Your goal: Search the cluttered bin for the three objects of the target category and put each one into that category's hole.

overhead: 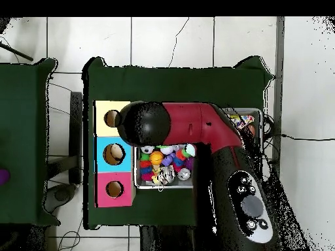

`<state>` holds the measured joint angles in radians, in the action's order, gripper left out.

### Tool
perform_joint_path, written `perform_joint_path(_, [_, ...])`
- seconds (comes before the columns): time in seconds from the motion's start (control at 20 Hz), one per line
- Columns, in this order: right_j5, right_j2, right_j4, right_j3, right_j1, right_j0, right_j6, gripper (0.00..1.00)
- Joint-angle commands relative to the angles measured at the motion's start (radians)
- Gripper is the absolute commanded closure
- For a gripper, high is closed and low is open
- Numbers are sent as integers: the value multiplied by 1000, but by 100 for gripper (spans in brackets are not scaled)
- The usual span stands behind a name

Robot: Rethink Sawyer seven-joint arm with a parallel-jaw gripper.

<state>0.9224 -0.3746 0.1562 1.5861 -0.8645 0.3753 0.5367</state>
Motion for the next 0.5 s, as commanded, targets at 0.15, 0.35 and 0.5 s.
perform_joint_path(0.15, [-49,63,-8,53,49,-42,309,100])
perform_joint_path(0.35, [-59,80,-5,59,49,-60,307,100])
perform_joint_path(0.5, [-77,86,-12,73,48,-63,301,100])
